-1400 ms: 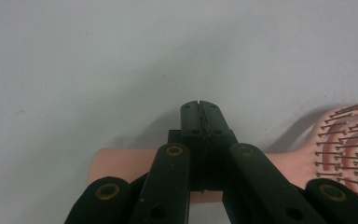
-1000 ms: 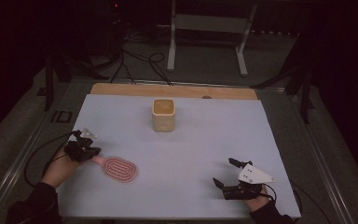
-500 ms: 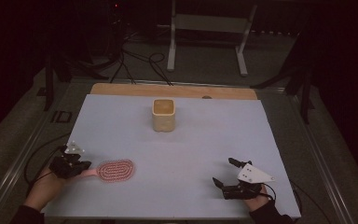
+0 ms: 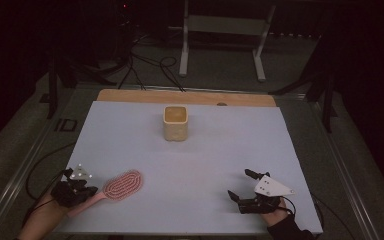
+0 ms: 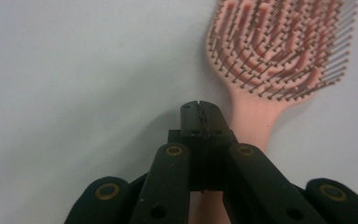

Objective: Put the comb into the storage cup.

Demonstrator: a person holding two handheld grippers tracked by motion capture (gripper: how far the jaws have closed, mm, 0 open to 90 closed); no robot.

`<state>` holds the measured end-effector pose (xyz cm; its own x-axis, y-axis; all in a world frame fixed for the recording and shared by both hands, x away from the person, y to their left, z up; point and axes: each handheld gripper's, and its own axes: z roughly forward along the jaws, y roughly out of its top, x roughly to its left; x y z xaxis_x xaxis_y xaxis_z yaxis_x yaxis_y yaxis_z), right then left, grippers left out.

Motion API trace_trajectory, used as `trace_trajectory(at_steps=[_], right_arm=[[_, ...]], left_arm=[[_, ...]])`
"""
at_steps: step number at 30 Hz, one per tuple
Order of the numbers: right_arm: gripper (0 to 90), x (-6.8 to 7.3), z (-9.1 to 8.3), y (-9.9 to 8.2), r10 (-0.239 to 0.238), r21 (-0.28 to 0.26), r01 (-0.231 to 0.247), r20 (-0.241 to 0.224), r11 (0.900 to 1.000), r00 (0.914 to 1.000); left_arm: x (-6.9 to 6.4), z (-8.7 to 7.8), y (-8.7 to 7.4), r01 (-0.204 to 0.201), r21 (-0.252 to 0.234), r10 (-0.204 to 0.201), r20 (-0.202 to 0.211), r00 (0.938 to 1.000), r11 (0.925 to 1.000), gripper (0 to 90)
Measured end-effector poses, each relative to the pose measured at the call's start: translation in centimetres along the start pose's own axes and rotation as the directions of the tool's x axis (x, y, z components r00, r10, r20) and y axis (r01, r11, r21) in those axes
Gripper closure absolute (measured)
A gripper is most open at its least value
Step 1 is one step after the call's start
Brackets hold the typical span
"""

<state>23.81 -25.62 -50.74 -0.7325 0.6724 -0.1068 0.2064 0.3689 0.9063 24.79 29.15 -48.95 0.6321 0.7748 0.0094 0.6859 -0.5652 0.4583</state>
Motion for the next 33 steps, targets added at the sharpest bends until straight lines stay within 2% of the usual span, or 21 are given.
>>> trace_trajectory(at_steps=[7, 14, 18, 21, 23, 25, 28, 33], right_arm=[[9.3, 0.0, 0.0, 0.0, -0.006, 0.001, 0.006, -0.003, 1.0000, 1.0000], [9.3, 0.0, 0.1, 0.0, -0.009, 0.003, 0.009, -0.002, 1.0000, 1.0000], [9.3, 0.0, 0.1, 0.0, 0.003, 0.007, -0.003, -0.003, 1.0000, 1.0000], [9.3, 0.0, 0.1, 0.0, -0.008, 0.003, 0.008, -0.003, 1.0000, 1.0000], [9.3, 0.0, 0.1, 0.0, 0.002, 0.007, -0.002, -0.002, 1.0000, 1.0000], [9.3, 0.0, 0.1, 0.0, -0.006, 0.007, 0.006, -0.003, 1.0000, 1.0000], [9.3, 0.0, 0.1, 0.0, 0.001, 0.007, -0.001, -0.003, 1.0000, 1.0000], [9.3, 0.0, 0.1, 0.0, -0.003, 0.009, 0.003, -0.002, 1.0000, 1.0000]], left_arm=[[-0.5, -0.2, -0.4, -0.003, 0.009, 0.003, 0.043, 0.9991, 1.0000, 89.7], [0.1, -1.0, -0.4, 0.034, -0.023, -0.033, 0.028, 0.9991, 0.9992, 88.3], [0.2, -2.0, -0.2, 0.036, -0.032, -0.035, 0.027, 0.9990, 0.9989, 86.8], [0.1, -2.7, 0.1, 0.029, -0.033, -0.027, 0.041, 0.9988, 0.9990, 85.9], [-0.1, -3.1, 0.3, 0.022, -0.036, -0.020, 0.044, 0.9988, 0.9991, 82.8], [-0.4, -3.3, 0.4, 0.012, -0.040, -0.010, 0.038, 0.9992, 0.9991, 74.0], [-0.7, -3.6, 0.6, 0.006, -0.046, -0.003, 0.069, 0.9976, 0.9989, 68.4], [-1.0, -3.3, 0.9, -0.020, 0.002, 0.020, 0.088, 0.9960, 0.9998, 56.5]])
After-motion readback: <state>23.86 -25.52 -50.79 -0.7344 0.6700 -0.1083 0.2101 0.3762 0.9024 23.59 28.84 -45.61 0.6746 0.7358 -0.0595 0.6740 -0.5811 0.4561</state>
